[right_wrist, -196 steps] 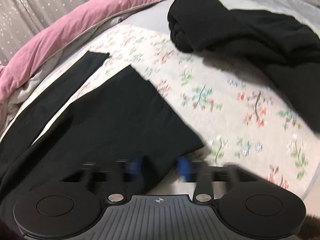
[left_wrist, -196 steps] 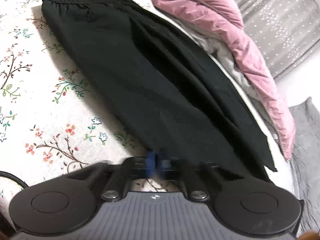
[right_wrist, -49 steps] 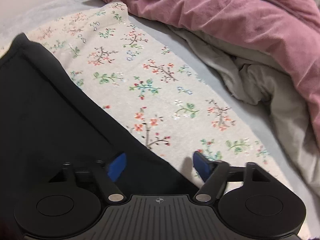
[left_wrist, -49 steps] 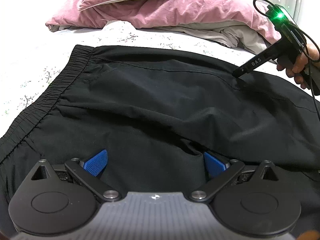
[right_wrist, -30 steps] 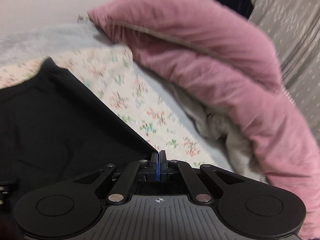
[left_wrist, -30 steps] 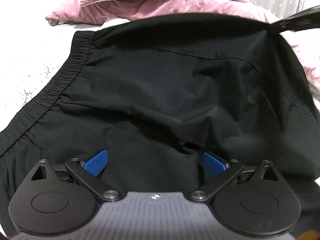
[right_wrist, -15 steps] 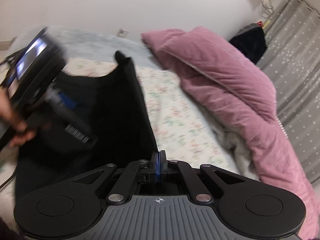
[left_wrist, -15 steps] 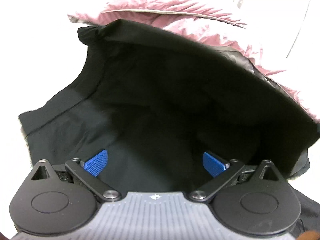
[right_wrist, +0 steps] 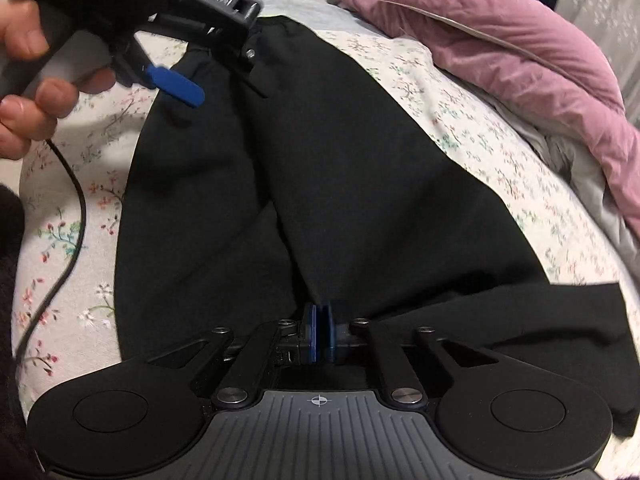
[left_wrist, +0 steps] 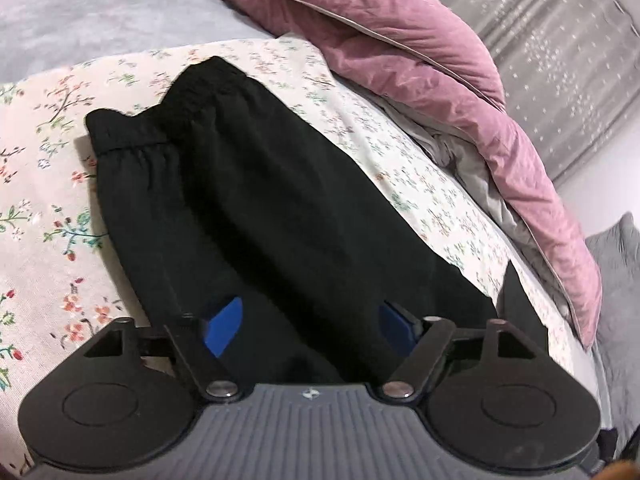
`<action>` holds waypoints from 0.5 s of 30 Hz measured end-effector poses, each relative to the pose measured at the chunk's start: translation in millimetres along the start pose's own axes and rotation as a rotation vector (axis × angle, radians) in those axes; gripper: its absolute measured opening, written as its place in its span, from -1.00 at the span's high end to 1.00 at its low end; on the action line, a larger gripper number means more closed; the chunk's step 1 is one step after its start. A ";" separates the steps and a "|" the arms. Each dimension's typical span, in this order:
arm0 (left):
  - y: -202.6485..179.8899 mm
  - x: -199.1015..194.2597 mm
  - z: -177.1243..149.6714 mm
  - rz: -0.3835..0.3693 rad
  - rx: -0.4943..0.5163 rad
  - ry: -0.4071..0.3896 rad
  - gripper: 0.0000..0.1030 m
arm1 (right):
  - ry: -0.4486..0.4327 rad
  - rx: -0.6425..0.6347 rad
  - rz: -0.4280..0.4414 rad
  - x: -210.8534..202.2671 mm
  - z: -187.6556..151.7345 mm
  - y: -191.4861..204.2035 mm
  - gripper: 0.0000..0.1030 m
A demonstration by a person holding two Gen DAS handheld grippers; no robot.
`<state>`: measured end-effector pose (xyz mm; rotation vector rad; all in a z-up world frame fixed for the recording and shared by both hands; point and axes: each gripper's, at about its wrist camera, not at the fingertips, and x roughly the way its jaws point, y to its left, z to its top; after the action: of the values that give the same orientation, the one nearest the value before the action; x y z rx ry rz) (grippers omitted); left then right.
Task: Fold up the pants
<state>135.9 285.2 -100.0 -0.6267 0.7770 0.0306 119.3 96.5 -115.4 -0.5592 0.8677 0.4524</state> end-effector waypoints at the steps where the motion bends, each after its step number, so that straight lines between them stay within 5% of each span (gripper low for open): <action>1: 4.2 1.4 3.3 -0.002 -0.013 -0.008 -0.78 | 0.017 0.027 0.015 -2.9 3.8 -4.9 0.65; 6: 17.9 2.6 15.0 -0.023 -0.082 -0.038 -0.60 | 0.016 0.187 0.090 -34.4 11.3 -48.9 -0.07; 10: 22.8 9.2 16.7 -0.044 -0.117 -0.027 -0.39 | -0.002 0.331 0.067 -50.8 9.0 -102.1 -0.13; 15: 15.7 15.2 19.6 -0.065 -0.089 -0.021 -0.19 | 0.041 0.503 -0.093 -32.5 9.8 -183.1 -0.13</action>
<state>155.7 305.6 -107.6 -0.7350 0.7370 0.0120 212.7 -42.6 -34.2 -0.1439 0.9492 0.1263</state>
